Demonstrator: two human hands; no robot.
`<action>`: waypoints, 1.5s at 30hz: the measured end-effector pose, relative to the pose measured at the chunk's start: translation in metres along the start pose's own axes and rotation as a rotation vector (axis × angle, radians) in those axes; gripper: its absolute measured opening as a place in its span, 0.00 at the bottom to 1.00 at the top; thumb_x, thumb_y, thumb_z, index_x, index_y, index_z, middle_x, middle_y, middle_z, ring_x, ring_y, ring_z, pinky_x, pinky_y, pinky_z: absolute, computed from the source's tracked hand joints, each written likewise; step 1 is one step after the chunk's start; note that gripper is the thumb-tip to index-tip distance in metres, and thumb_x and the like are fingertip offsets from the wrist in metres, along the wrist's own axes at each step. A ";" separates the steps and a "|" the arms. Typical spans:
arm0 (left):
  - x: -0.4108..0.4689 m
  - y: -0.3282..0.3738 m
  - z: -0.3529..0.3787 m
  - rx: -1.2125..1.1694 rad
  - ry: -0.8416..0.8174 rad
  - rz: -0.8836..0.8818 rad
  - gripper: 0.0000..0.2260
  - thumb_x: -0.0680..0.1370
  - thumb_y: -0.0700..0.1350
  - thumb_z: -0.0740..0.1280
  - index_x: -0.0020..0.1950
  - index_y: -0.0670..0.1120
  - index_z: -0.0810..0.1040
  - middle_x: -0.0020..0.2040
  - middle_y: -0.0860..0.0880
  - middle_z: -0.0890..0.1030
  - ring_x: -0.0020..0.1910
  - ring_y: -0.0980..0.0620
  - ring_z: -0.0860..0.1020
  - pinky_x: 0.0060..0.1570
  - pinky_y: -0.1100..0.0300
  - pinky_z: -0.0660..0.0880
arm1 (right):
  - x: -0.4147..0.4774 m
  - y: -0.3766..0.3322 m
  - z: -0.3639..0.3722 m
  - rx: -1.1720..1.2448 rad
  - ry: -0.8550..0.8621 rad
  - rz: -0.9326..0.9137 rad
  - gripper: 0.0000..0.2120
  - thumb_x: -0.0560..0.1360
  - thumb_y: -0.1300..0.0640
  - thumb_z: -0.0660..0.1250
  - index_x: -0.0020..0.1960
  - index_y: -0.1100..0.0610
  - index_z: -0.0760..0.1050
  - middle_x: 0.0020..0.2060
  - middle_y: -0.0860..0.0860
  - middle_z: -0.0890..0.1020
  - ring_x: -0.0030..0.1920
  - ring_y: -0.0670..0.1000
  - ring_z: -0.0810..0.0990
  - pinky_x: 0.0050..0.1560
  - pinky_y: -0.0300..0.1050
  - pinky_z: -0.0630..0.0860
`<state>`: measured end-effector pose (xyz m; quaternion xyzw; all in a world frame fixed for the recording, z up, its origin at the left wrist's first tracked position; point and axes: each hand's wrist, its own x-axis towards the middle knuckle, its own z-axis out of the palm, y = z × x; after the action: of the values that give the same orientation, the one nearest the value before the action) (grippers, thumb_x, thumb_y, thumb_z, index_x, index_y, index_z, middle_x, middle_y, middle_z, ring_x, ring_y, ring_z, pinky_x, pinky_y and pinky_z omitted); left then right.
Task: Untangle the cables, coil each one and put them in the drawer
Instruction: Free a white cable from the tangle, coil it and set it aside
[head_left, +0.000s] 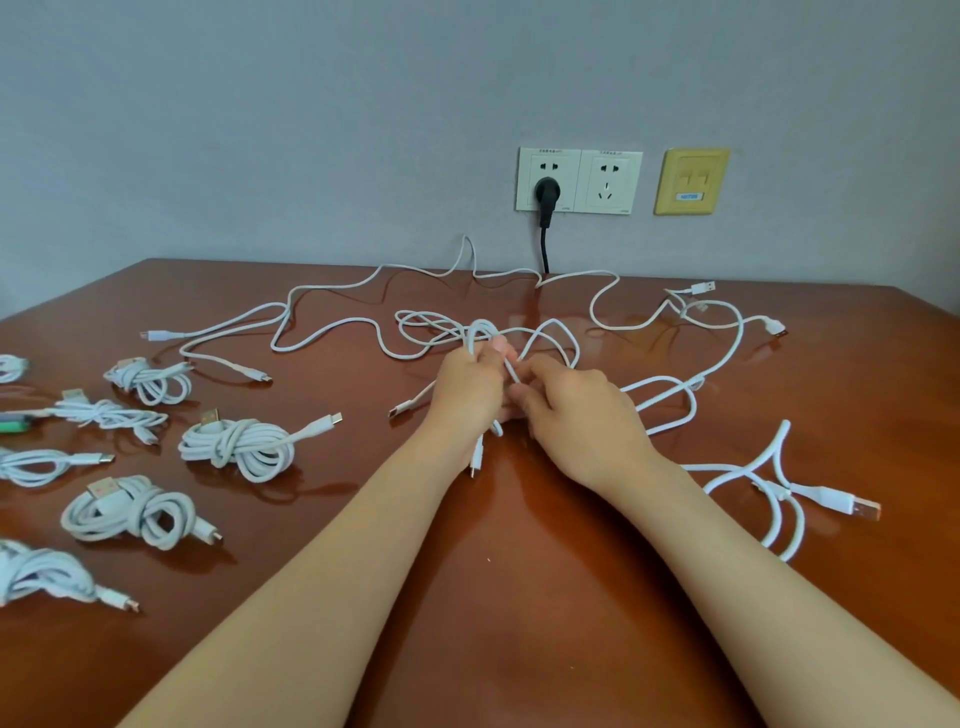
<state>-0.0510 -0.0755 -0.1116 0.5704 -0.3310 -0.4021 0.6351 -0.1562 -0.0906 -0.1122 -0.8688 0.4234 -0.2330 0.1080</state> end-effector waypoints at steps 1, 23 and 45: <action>0.000 0.002 -0.002 -0.078 0.009 -0.030 0.14 0.83 0.44 0.54 0.38 0.44 0.70 0.32 0.45 0.77 0.23 0.52 0.74 0.21 0.65 0.72 | 0.000 -0.001 -0.001 -0.022 -0.002 -0.016 0.12 0.80 0.51 0.55 0.61 0.48 0.69 0.53 0.53 0.81 0.56 0.60 0.75 0.50 0.49 0.70; 0.014 0.011 -0.028 -0.002 0.046 -0.175 0.17 0.83 0.53 0.53 0.38 0.46 0.67 0.27 0.51 0.65 0.16 0.58 0.57 0.18 0.72 0.55 | -0.003 -0.002 -0.016 0.157 0.014 -0.250 0.04 0.74 0.60 0.66 0.42 0.55 0.79 0.32 0.39 0.72 0.41 0.49 0.73 0.47 0.43 0.67; -0.012 0.009 -0.013 0.250 -0.713 -0.183 0.16 0.71 0.60 0.59 0.38 0.47 0.64 0.19 0.54 0.60 0.18 0.59 0.57 0.19 0.68 0.56 | 0.008 0.012 -0.008 0.619 0.177 -0.046 0.11 0.75 0.62 0.62 0.38 0.49 0.69 0.37 0.51 0.75 0.33 0.44 0.73 0.36 0.38 0.70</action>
<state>-0.0436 -0.0589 -0.1035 0.4950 -0.5253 -0.5866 0.3673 -0.1639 -0.1038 -0.1073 -0.7804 0.3207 -0.4277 0.3244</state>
